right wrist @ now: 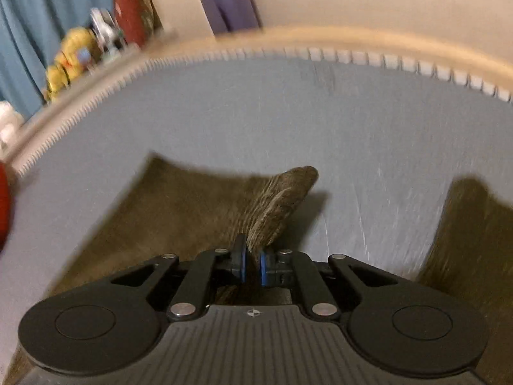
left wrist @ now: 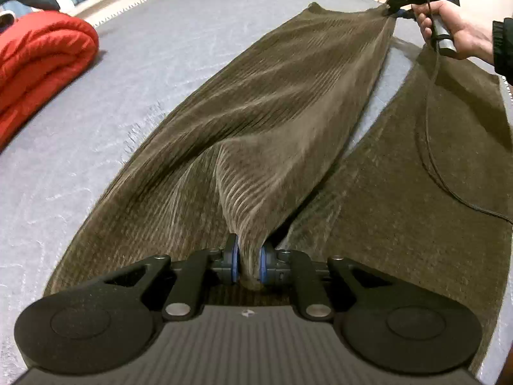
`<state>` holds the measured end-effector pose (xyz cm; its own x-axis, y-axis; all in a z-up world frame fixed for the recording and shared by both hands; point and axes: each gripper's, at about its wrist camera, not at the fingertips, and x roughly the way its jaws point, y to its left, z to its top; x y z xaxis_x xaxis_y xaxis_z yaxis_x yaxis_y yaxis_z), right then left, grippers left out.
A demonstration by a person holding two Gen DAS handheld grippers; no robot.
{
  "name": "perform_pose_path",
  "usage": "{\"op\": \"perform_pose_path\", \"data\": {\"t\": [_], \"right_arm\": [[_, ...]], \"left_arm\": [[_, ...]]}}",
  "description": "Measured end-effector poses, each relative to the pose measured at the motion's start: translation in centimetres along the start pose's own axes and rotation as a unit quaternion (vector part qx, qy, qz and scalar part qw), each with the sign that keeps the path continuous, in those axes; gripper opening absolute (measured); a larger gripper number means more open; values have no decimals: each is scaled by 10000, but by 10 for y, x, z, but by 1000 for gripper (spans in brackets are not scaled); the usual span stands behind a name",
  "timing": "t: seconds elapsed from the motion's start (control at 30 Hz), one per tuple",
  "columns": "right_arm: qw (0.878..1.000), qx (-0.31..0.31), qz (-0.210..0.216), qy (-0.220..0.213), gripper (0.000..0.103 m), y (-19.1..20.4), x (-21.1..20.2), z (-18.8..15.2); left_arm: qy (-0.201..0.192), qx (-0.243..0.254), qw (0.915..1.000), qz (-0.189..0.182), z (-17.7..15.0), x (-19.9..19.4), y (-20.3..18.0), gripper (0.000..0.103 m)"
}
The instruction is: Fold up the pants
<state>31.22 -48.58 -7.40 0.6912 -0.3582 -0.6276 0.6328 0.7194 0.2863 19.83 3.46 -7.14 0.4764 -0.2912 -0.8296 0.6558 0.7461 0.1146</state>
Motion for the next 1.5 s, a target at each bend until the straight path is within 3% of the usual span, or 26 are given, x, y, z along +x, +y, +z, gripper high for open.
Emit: {"op": "perform_pose_path", "data": {"t": [0.03, 0.07, 0.13, 0.17, 0.27, 0.37, 0.47, 0.53, 0.67, 0.7, 0.8, 0.87, 1.03, 1.23, 1.33, 1.5], "right_arm": [[9997, 6, -221, -130, 7, -3, -2, 2], [9988, -58, -484, 21, 7, -6, 5, 1], [9933, 107, -802, 831, 7, -16, 24, -7], [9928, 309, -764, 868, 8, -23, 23, -8], [9942, 90, -865, 626, 17, -20, 0, -5], [9939, 235, -1052, 241, 27, -28, -39, 6], [9967, 514, -629, -6, 27, -47, -84, 15], [9988, 364, -256, -189, 27, -41, -114, 19], [9959, 147, 685, -564, 28, -34, -190, 28], [9933, 48, 940, -669, 30, -30, -210, 28], [9841, -283, 1531, -849, 39, -16, -264, 25], [9743, -623, 1978, -884, 39, -2, -298, 22], [9367, -1610, 2952, -976, 41, 29, -377, -5], [8860, -2796, 3657, -554, 42, 43, -433, -78], [8453, -3671, 3866, -340, 41, 58, -444, -126], [7572, -4939, 4274, -93, 39, 87, -460, -200]], "left_arm": [[44, 38, 10000, -19, -2, 4, -1, 13], [113, 62, 9999, -17, -3, 8, -1, 13], [102, 26, 9999, -53, -5, 9, 0, 14], [79, -42, 9999, -66, -5, 7, 2, 18], [-104, -280, 9995, -31, -4, -11, 11, 43], [-539, -363, 9974, -301, -7, -39, 14, 44], [-925, -499, 9925, -616, -14, -62, 18, 44], [-825, -734, 9916, -673, -27, -61, 21, 44], [133, -1249, 9920, 108, -63, -8, 26, 38], [-5, -1319, 9909, 263, -78, -1, 24, 38], [-125, -1596, 9865, 342, -83, -17, 26, 35], [-375, -1792, 9824, 369, -87, -36, 29, 35], [-764, -1897, 9773, 554, -101, -78, 27, 35], [-1290, -2360, 9600, 774, -126, -152, 38, 35], [-1380, -2877, 9421, 1034, -137, -187, 61, 34], [-1925, -3792, 8949, 1349, -174, -224, 96, 34]]}}
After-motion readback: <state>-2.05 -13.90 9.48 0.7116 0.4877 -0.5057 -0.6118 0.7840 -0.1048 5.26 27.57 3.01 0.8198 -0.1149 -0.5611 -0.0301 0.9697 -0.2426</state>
